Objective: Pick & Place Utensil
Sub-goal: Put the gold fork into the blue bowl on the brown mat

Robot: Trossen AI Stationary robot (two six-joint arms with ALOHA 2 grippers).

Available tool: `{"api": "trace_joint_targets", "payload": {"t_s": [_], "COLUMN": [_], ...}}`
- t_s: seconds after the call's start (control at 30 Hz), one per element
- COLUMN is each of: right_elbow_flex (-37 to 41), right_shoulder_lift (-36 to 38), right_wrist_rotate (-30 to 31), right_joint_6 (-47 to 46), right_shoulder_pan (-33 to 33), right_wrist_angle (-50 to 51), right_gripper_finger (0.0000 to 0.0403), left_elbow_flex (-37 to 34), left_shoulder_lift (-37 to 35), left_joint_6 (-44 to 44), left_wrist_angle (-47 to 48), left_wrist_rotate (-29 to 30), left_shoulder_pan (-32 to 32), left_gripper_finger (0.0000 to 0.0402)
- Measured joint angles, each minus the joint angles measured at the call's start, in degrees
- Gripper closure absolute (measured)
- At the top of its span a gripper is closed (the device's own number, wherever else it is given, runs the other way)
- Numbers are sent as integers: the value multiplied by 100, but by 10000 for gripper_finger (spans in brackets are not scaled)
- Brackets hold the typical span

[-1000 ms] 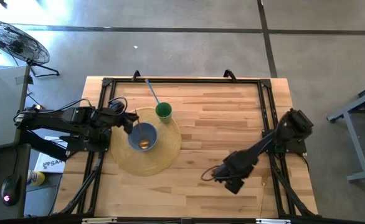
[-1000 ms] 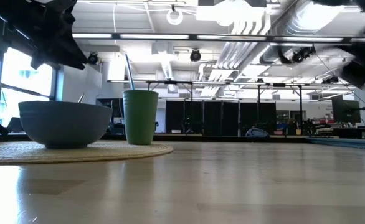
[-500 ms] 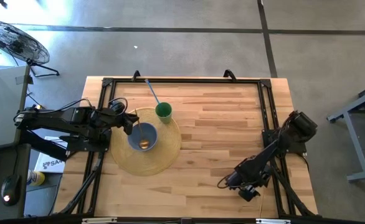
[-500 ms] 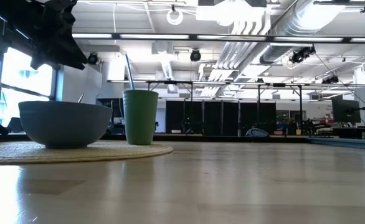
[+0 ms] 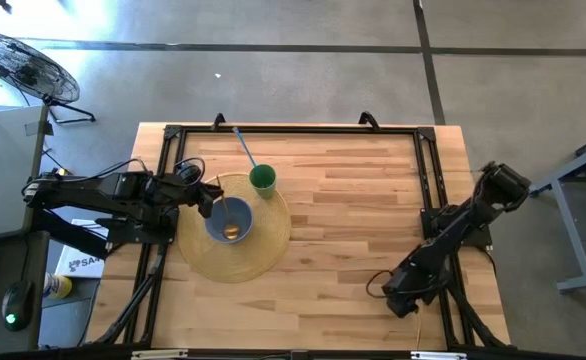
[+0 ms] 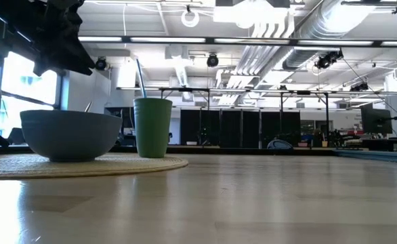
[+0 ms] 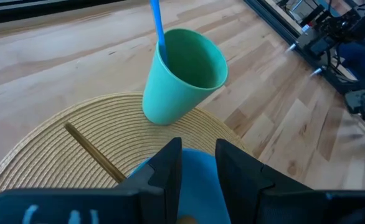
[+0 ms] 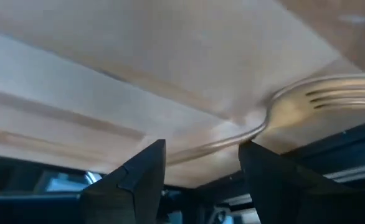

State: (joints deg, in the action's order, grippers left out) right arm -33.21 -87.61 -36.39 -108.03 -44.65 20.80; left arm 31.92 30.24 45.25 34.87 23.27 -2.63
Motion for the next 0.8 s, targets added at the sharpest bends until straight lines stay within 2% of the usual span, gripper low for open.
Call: {"api": "trace_joint_targets", "payload": {"t_s": [0.2,0.63,0.8], "right_elbow_flex": [112,90,-101], "right_shoulder_lift": [83,95,76], "right_wrist_rotate": [376,916,1221], "right_joint_6": [-258,-297,-185], "right_shoulder_pan": [-11,7,41], "right_wrist_angle": [-298,-381,-280], "right_gripper_finger": [235,355,382], "left_elbow_flex": [0,0,0], "left_shoulder_lift": [0,0,0], "left_joint_6": [0,2,4], "left_wrist_angle": [-56,-67,-89], "left_wrist_rotate": [-103,-218,-280], "left_shoulder_pan": [0,0,0], "left_gripper_finger": [305,305,305]}}
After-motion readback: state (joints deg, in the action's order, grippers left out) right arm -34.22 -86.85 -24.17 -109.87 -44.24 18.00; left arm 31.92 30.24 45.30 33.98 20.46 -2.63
